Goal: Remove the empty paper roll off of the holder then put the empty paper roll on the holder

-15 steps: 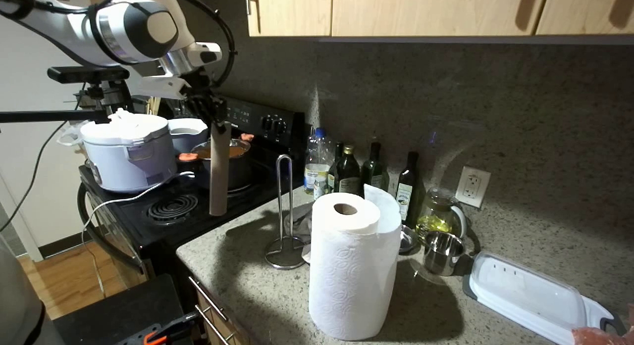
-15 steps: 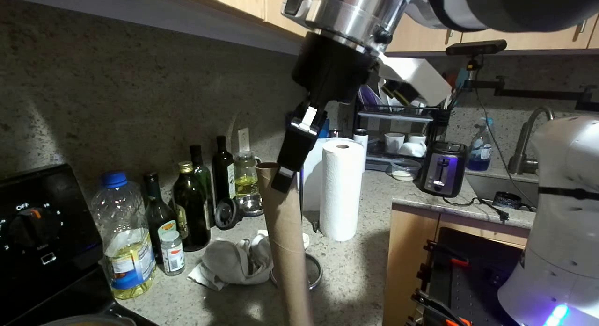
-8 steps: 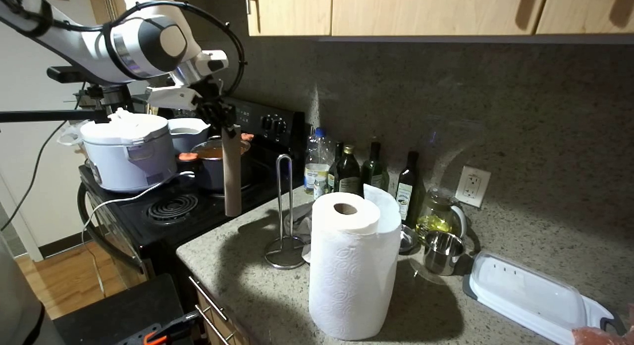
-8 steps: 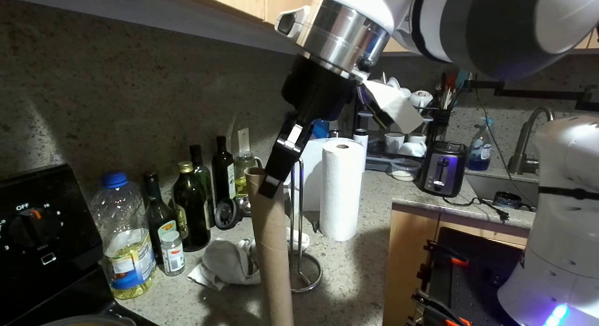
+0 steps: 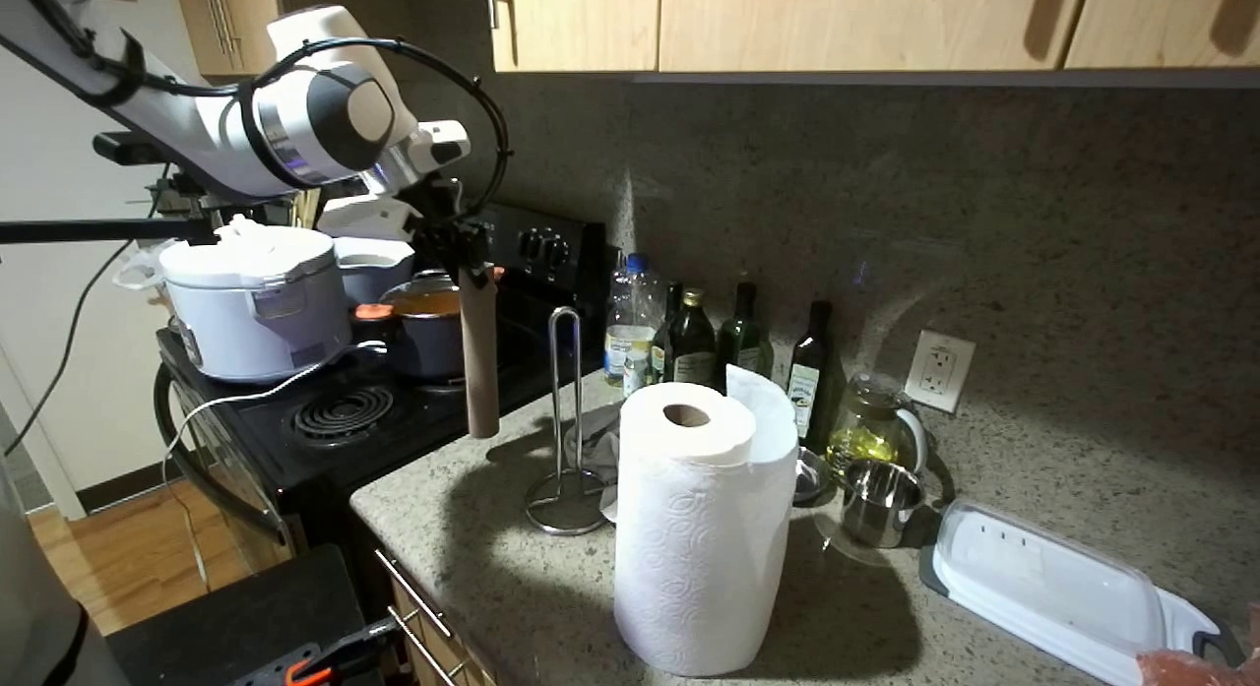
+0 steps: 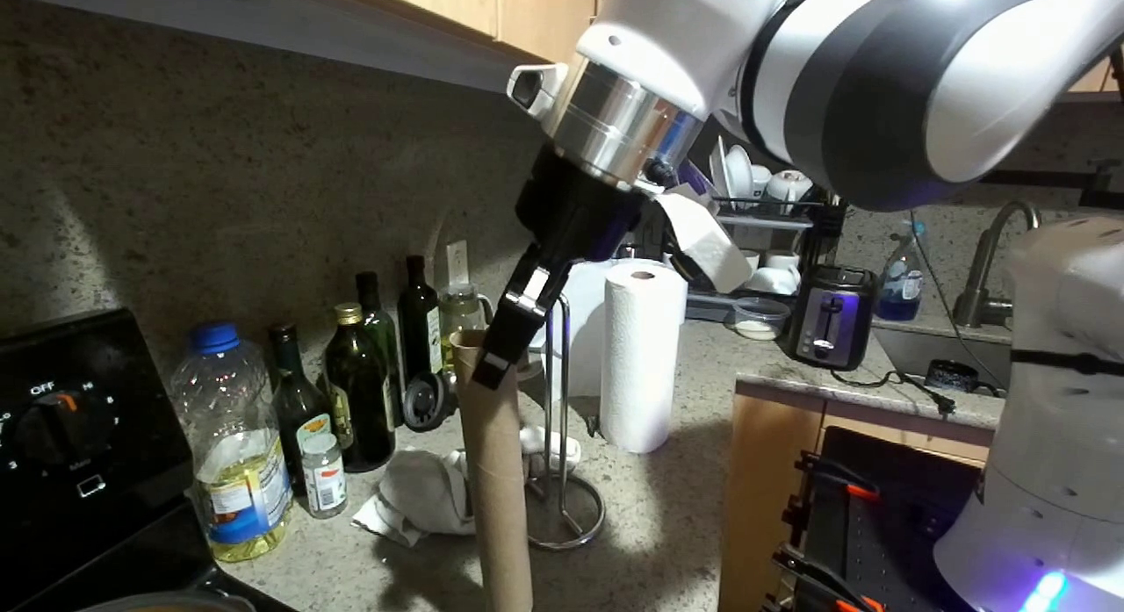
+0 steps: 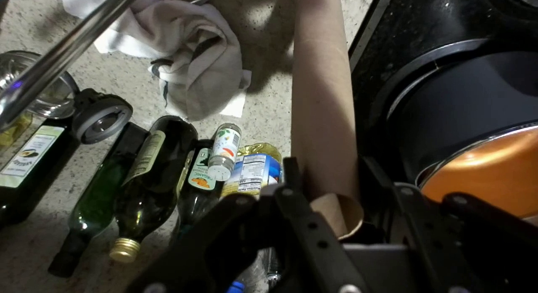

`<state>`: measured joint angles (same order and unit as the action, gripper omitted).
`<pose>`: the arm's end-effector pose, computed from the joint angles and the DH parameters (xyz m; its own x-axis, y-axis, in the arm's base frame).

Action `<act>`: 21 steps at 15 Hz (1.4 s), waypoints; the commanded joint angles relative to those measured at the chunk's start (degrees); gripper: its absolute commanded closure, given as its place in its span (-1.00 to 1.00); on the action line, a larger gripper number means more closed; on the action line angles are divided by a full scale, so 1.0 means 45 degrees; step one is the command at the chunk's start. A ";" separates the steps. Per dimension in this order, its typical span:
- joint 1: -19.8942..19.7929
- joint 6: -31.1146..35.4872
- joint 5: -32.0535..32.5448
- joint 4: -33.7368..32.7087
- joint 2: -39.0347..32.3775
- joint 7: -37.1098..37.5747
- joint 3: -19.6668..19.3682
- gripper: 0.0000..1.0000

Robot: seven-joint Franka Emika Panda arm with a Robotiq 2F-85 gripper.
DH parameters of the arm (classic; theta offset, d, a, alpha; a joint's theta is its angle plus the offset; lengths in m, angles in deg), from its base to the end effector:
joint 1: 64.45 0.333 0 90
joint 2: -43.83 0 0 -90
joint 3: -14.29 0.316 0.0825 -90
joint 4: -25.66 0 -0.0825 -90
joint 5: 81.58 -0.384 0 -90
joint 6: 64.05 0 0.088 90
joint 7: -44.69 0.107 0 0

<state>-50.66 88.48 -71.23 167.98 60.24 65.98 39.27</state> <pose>0.3672 0.3070 0.4309 0.7857 0.4147 0.4590 0.4185 -0.9028 0.0992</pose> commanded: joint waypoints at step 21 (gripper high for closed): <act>0.0023 0.0534 0.1192 0.0229 0.0247 0.1568 0.0649 -0.16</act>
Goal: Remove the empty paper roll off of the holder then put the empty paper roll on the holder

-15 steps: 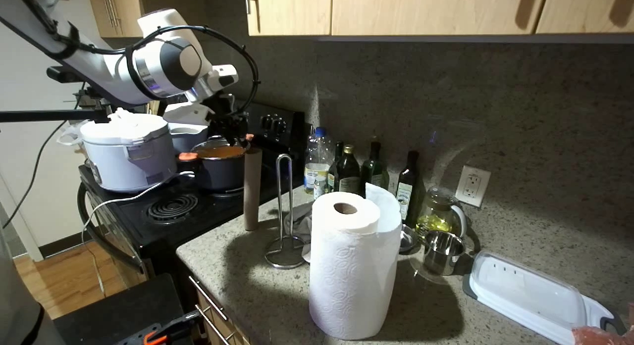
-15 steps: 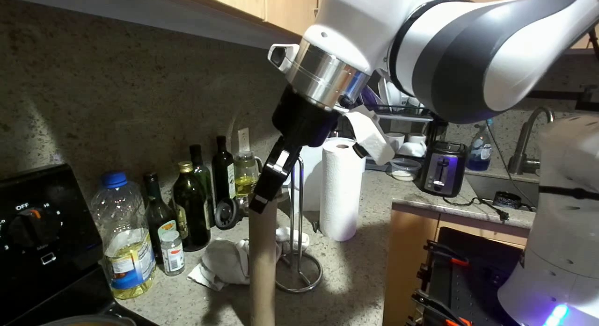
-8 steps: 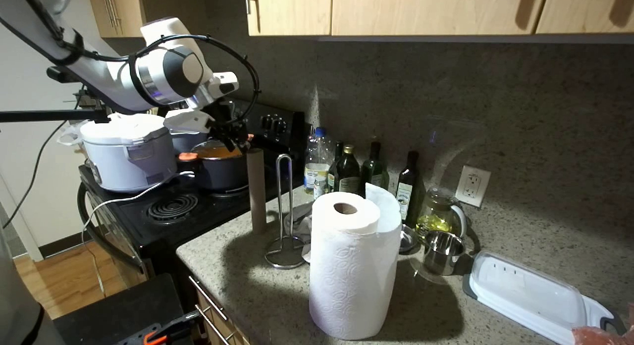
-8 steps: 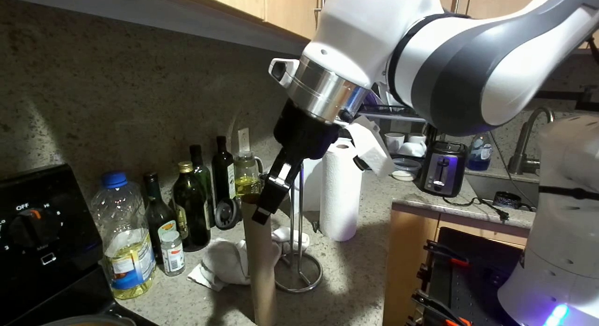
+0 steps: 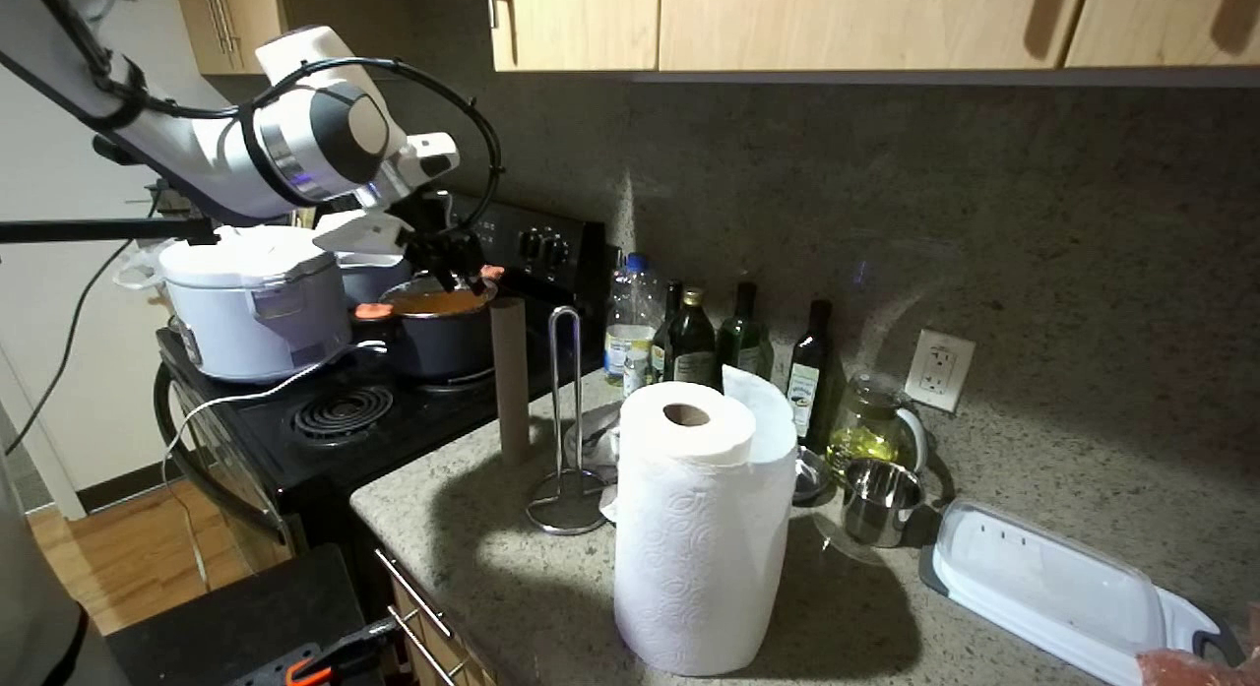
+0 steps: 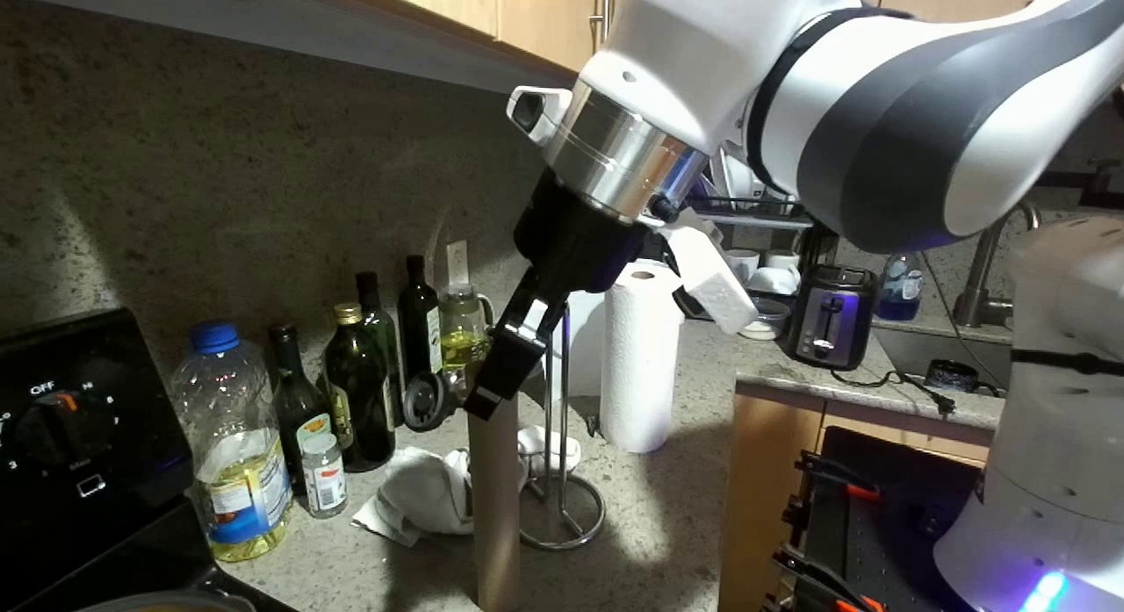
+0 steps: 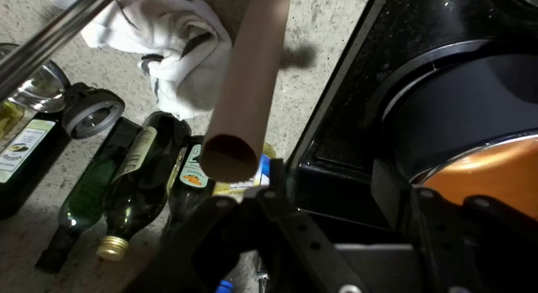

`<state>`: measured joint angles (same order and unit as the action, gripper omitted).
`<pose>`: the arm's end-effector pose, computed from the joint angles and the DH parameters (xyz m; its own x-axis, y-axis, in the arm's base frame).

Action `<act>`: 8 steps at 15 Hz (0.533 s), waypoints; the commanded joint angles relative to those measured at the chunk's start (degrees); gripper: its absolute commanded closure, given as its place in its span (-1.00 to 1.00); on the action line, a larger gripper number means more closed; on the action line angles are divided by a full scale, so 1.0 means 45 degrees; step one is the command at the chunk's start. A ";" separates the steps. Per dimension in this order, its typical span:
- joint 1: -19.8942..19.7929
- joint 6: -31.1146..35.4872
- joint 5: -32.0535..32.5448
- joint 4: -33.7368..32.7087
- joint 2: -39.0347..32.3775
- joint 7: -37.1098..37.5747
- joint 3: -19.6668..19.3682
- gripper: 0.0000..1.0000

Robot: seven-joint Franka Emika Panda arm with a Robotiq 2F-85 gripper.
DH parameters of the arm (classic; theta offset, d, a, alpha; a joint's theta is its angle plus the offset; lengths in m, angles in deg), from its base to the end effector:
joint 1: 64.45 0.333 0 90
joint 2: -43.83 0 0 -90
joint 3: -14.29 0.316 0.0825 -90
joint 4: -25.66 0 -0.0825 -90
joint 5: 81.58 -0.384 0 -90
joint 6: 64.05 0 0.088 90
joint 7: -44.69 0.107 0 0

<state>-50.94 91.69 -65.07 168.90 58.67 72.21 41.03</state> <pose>0.3577 0.3204 0.4154 0.7656 0.4251 0.4828 0.4246 -0.8978 0.1171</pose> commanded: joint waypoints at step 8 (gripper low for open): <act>0.0457 -0.1531 -0.1437 -0.0129 0.1773 -0.0109 0.0322 -0.35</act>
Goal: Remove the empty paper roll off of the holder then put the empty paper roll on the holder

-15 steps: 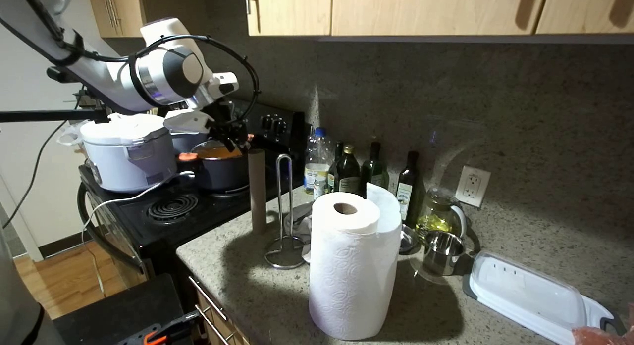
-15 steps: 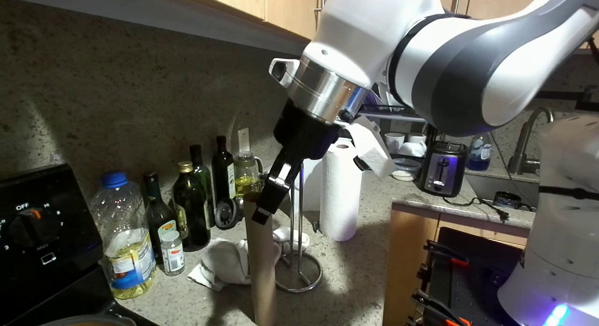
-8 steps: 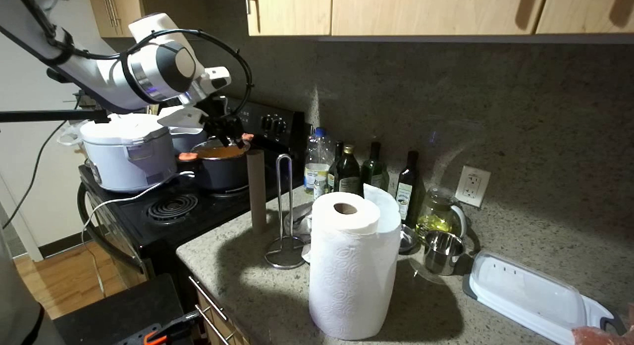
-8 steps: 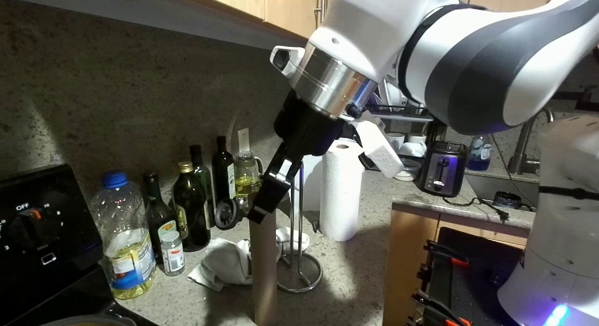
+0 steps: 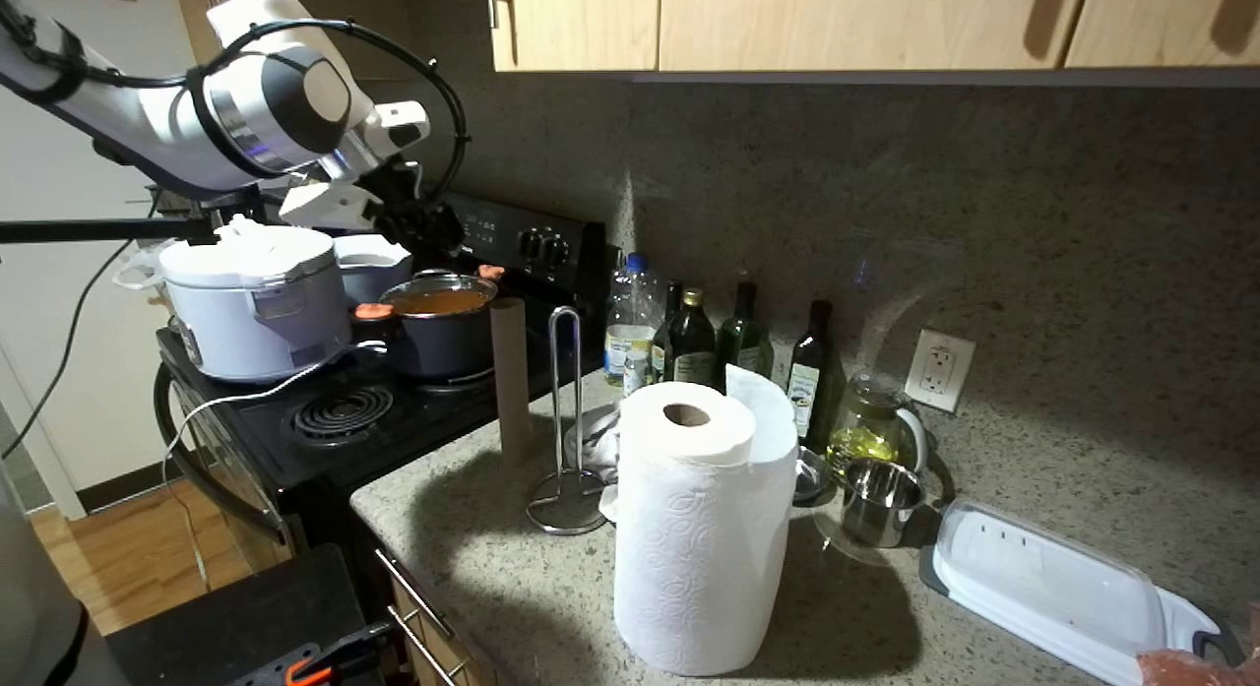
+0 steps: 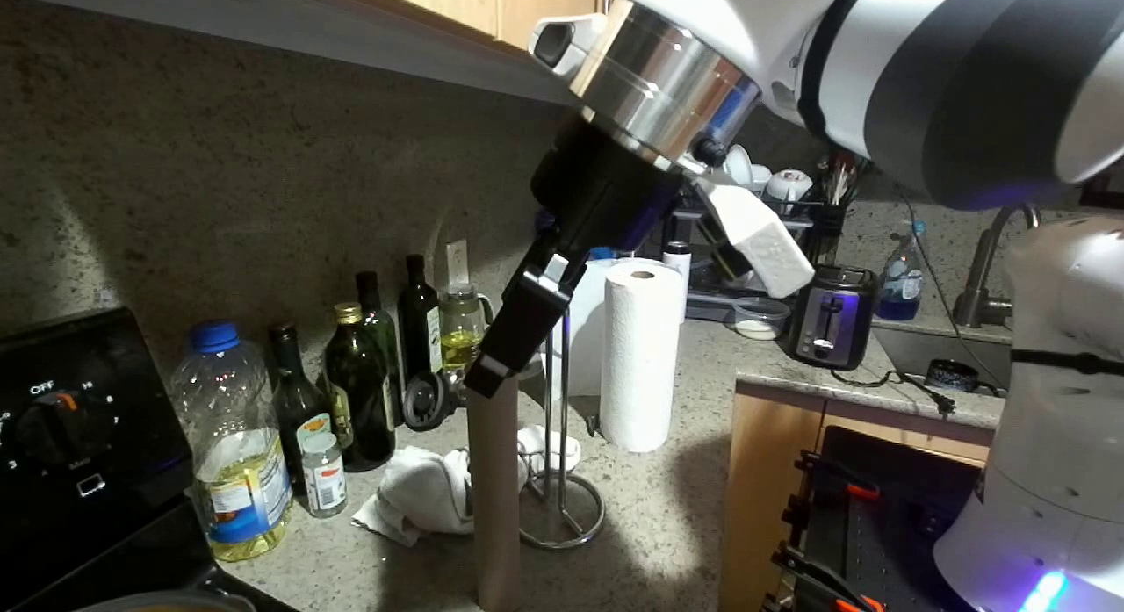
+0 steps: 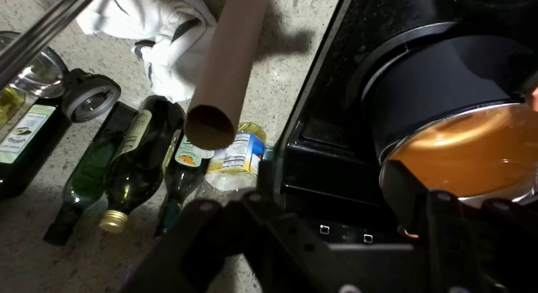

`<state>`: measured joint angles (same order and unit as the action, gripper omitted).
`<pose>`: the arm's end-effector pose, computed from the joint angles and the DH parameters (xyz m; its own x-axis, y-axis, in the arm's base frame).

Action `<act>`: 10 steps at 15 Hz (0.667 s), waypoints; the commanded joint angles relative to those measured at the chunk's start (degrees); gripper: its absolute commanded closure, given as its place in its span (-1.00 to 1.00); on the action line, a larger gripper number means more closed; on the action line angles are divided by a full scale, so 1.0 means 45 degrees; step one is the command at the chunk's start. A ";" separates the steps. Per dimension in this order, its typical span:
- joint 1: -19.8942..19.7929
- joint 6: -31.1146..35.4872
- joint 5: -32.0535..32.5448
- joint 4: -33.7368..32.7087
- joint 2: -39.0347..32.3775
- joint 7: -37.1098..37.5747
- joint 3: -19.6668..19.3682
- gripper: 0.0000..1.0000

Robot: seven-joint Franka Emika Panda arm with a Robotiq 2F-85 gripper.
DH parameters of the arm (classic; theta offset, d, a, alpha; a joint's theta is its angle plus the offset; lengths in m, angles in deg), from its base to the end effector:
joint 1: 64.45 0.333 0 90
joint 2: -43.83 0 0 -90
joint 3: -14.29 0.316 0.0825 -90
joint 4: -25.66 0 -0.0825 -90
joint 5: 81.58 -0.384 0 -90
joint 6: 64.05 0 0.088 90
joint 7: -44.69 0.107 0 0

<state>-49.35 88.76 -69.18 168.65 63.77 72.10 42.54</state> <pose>0.3336 0.3330 0.4475 0.7537 0.4082 0.5151 0.4169 -0.9028 0.1054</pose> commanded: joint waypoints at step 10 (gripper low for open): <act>0.0032 -0.3795 -0.1031 0.0041 0.3070 0.0286 -0.0015 -1.00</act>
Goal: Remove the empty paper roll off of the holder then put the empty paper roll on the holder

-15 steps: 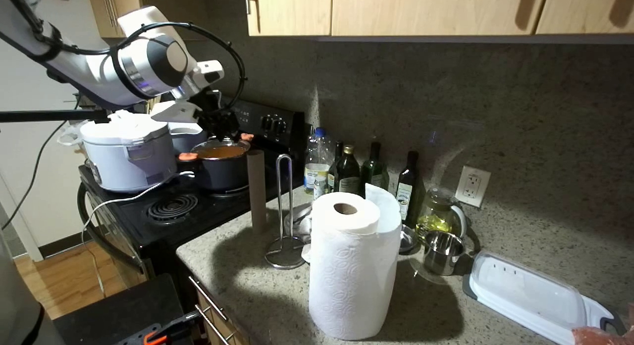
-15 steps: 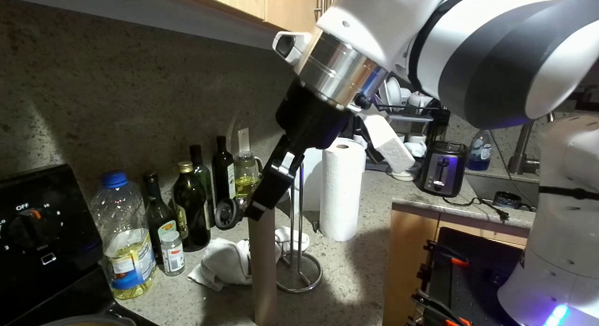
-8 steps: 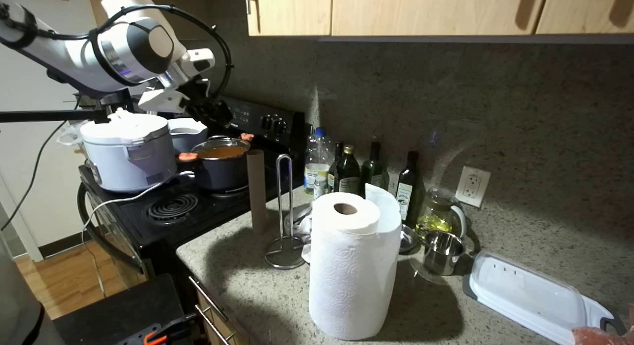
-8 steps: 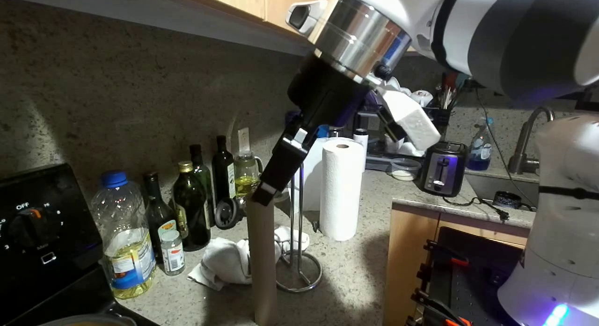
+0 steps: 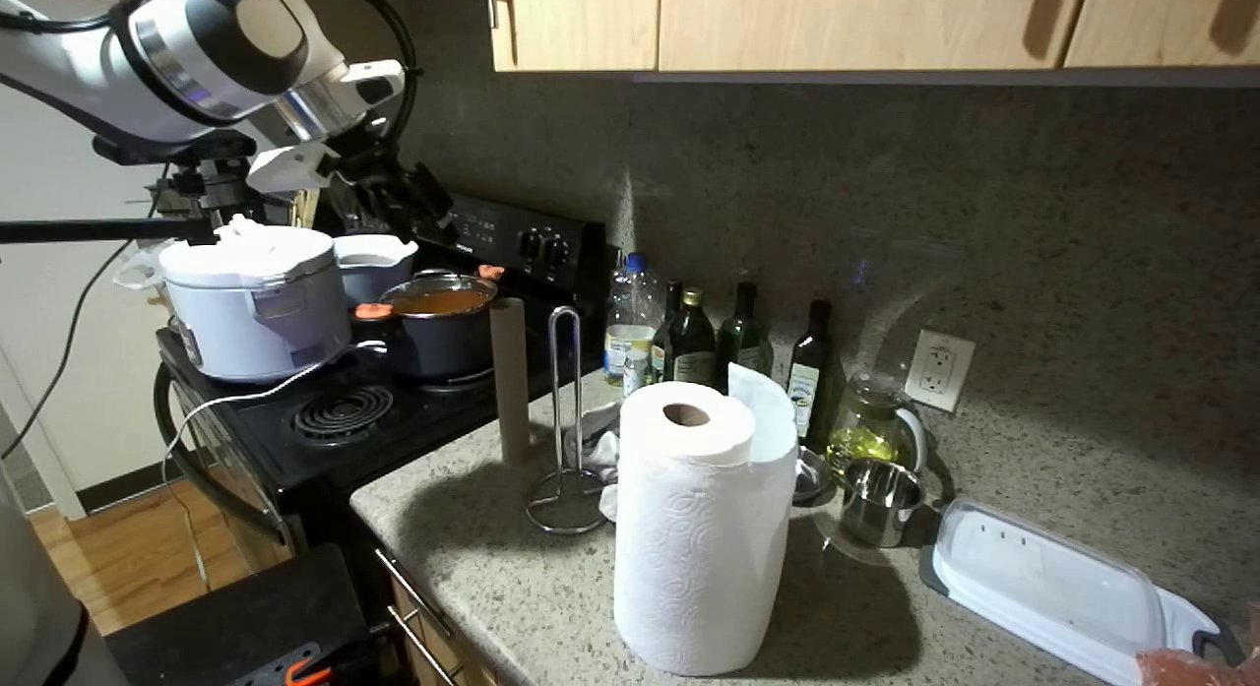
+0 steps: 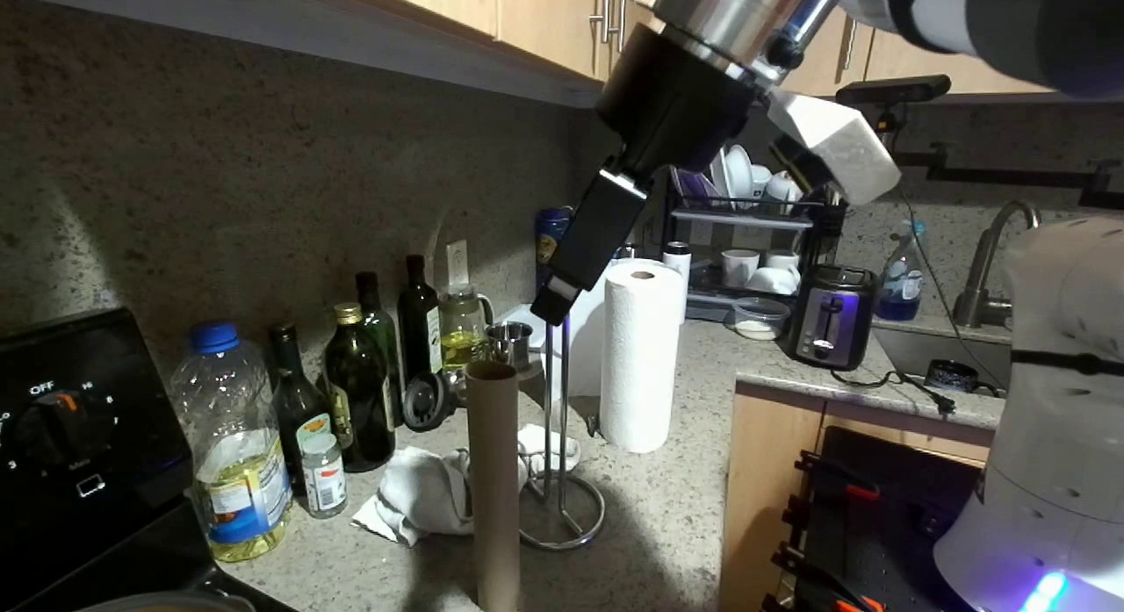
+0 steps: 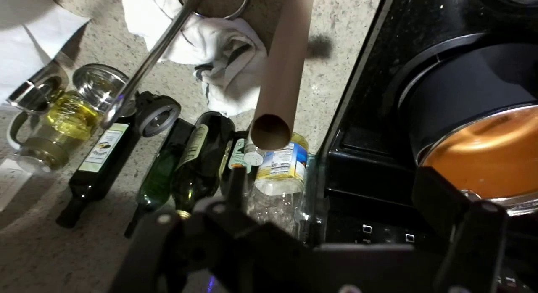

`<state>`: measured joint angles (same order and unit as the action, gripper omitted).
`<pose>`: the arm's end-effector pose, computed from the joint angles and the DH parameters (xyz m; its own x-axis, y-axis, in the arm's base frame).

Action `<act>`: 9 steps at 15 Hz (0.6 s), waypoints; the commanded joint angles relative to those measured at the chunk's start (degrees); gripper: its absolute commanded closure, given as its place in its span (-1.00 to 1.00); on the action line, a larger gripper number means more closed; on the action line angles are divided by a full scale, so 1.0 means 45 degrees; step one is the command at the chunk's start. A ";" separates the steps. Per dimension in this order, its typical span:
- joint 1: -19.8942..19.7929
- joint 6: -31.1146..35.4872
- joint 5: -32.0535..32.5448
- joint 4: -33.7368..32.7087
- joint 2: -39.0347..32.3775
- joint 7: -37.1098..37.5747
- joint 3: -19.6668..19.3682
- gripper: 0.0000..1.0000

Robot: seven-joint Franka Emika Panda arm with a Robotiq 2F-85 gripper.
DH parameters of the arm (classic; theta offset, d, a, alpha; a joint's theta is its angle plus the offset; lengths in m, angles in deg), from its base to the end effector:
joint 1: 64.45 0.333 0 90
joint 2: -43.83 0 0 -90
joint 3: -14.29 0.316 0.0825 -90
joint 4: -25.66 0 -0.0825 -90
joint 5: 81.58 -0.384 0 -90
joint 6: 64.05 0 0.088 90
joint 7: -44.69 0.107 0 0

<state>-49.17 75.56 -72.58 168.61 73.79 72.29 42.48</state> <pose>0.3080 0.3097 0.4905 0.7999 0.3552 0.4838 0.3157 -0.9345 0.1642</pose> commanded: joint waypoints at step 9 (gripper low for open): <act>-0.0051 -0.2562 -0.1023 0.0166 0.2169 0.0323 -0.0132 -1.00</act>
<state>-49.23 66.35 -75.36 168.75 81.47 72.41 41.99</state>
